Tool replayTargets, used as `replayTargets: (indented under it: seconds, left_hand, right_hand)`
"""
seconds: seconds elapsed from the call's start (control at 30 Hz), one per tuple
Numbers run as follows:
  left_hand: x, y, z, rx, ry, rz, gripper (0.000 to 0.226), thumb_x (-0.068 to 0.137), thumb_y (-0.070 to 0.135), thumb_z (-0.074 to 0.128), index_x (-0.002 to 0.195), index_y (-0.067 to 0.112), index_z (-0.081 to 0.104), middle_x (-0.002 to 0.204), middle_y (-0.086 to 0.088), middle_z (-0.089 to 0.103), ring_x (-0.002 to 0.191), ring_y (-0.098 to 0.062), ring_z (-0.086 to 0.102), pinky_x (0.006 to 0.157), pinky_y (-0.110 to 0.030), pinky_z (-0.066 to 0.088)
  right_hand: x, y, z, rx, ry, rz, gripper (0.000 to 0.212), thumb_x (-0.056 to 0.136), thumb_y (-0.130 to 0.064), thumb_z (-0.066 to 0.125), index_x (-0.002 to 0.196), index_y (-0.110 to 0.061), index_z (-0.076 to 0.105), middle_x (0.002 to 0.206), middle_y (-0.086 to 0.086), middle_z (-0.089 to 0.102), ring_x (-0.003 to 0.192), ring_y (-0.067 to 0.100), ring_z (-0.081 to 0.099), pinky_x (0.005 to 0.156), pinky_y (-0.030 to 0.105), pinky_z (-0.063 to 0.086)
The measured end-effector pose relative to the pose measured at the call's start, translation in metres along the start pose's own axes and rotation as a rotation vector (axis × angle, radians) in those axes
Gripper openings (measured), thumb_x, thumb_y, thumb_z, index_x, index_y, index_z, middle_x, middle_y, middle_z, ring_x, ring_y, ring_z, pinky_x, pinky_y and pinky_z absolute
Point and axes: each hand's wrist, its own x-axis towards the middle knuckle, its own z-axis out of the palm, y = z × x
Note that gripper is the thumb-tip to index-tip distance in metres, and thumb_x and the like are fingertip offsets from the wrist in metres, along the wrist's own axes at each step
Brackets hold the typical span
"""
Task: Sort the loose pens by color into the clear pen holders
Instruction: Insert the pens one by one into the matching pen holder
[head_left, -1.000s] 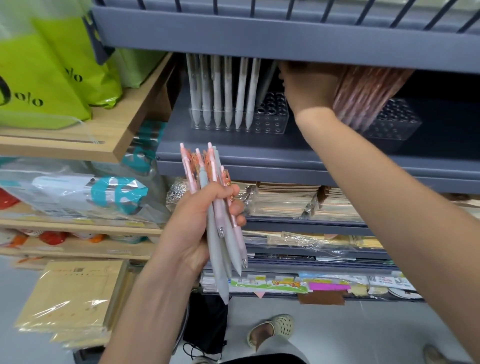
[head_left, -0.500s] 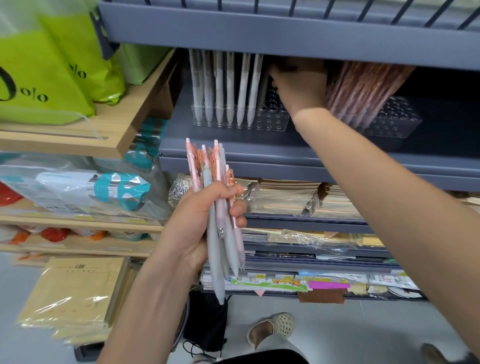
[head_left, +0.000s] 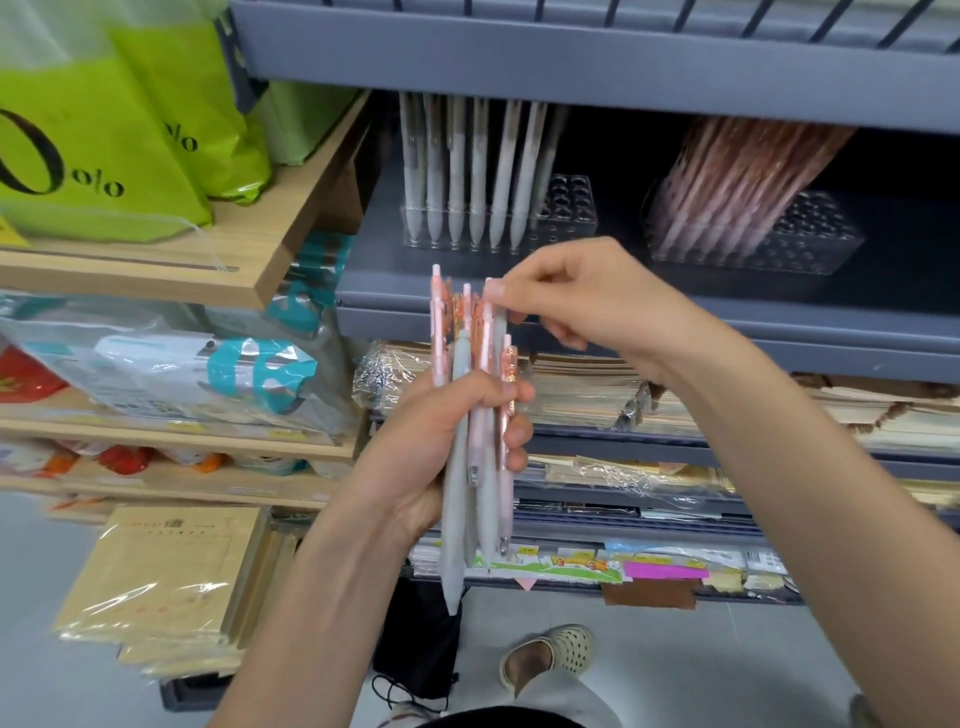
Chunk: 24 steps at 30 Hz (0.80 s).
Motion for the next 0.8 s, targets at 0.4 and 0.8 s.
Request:
replayTargets:
  seconds: [0.4,0.8]
  left_hand:
    - [0.006,-0.017,0.017,-0.055,-0.09,-0.122,0.027,0.075,0.003,0.061,0.101,0.003,0.055,0.079,-0.008,0.064,0.049,-0.015,0.051,0.044,-0.025,0.045]
    - [0.01,-0.026,0.032,-0.082,-0.124,-0.167,0.017,0.082,0.004,0.058,0.099,0.006,0.057,0.079,-0.007,0.064,0.05,-0.014,0.051,0.046,-0.024,0.047]
  right_hand:
    - [-0.012,0.036,-0.013,0.402,0.002,0.102,0.011,0.088,-0.012,0.07,0.094,-0.003,0.07,0.077,0.008,0.065,0.054,0.009,0.051,0.049,0.02,0.042]
    - [-0.003,0.034,-0.023,0.313,0.389,0.084,0.015,0.091,-0.021,0.068,0.09,-0.007,0.068,0.061,-0.001,0.058,0.046,0.01,0.048,0.042,0.025,0.041]
